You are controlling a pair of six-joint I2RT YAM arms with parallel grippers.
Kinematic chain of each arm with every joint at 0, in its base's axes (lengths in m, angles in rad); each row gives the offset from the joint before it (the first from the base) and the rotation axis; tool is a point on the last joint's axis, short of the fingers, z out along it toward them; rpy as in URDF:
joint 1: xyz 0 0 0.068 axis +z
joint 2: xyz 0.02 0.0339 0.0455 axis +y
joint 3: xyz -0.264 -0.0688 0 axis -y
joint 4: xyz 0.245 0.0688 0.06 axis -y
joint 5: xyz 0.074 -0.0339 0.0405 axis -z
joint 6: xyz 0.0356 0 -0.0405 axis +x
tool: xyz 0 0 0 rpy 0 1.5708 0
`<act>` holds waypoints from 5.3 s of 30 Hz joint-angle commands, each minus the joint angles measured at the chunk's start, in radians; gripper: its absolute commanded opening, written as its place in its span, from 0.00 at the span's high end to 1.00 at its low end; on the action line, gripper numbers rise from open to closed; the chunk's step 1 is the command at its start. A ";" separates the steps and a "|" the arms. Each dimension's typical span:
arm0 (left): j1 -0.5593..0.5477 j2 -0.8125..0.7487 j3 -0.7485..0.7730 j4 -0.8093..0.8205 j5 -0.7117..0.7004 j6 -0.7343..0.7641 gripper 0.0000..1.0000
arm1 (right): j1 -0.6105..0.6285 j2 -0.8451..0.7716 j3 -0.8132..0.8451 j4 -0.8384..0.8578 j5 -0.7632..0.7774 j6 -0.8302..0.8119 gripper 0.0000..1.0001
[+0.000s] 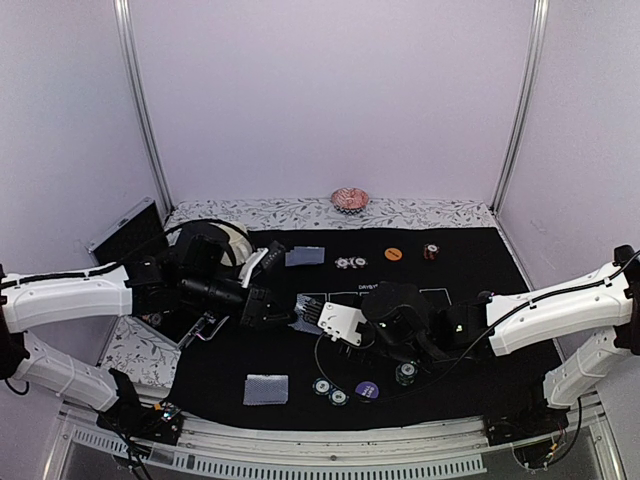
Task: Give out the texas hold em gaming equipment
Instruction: Pick up the poker card from the face-down deck piles.
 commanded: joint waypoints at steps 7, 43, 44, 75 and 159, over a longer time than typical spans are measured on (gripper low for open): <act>-0.003 0.011 -0.004 0.036 0.057 -0.011 0.89 | 0.004 -0.034 -0.006 0.011 0.026 0.010 0.44; 0.022 -0.027 -0.023 0.039 0.058 -0.001 0.65 | 0.001 -0.044 -0.013 0.009 0.024 0.016 0.44; 0.026 -0.022 -0.020 0.043 0.053 0.003 0.62 | 0.002 -0.043 -0.013 0.010 0.021 0.016 0.44; 0.047 0.112 0.054 0.111 0.080 0.004 0.53 | 0.001 -0.049 -0.023 0.021 0.014 0.025 0.44; 0.076 -0.023 -0.053 0.060 0.137 -0.013 0.89 | -0.002 -0.058 -0.026 0.004 0.028 0.016 0.44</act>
